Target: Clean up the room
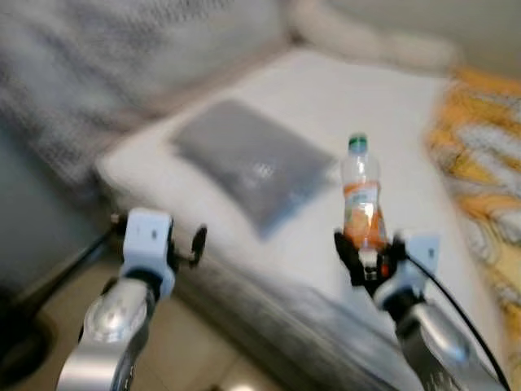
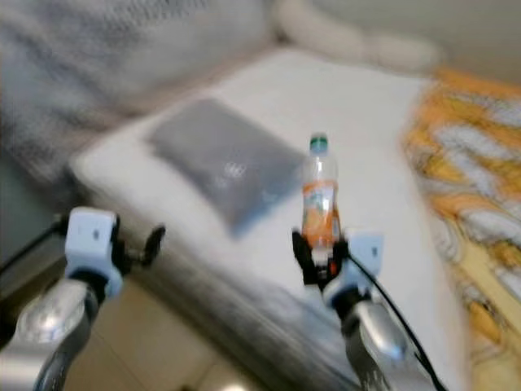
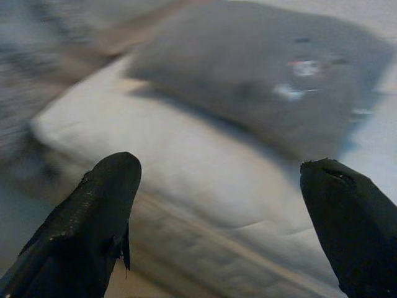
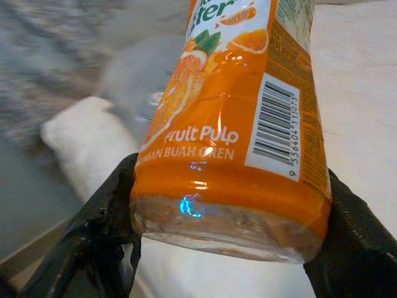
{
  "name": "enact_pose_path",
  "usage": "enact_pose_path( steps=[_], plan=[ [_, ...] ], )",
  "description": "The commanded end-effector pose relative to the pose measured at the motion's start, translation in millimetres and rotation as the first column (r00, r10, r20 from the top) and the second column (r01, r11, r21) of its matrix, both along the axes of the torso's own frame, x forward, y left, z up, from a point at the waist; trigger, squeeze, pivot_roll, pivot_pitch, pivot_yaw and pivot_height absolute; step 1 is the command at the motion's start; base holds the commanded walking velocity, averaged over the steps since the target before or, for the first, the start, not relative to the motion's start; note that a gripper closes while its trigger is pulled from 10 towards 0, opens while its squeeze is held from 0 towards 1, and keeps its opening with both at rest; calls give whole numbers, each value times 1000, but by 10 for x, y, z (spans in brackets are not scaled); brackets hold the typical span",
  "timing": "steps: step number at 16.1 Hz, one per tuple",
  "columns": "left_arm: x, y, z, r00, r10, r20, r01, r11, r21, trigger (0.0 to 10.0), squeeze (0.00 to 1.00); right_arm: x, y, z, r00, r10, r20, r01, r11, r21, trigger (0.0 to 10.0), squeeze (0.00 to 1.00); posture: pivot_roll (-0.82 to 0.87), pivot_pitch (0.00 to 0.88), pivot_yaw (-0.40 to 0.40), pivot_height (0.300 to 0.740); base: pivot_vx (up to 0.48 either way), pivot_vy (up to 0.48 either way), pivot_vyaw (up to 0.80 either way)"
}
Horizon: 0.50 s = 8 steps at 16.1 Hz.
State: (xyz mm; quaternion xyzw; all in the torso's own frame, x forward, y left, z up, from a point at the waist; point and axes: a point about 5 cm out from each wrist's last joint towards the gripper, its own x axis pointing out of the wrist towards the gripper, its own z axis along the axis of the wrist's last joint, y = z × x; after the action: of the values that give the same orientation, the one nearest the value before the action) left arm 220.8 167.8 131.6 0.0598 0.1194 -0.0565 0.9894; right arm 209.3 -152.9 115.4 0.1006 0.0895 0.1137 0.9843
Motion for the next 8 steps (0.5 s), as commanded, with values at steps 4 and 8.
enact_pose_path(
  steps=[4,8],
  plan=[
    [-28,83,-20,998,53,20,-52,998,-31,10000,0,114,-36,35,1000,10,-15,-11,998,-57,10000,0,20,0,40,740,0,0,800],
    [73,68,-44,998,62,16,-62,998,-24,10000,0,94,-127,-34,999,-19,-51,16,998,-63,10000,0,22,0,37,740,0,0,800]
  ],
)
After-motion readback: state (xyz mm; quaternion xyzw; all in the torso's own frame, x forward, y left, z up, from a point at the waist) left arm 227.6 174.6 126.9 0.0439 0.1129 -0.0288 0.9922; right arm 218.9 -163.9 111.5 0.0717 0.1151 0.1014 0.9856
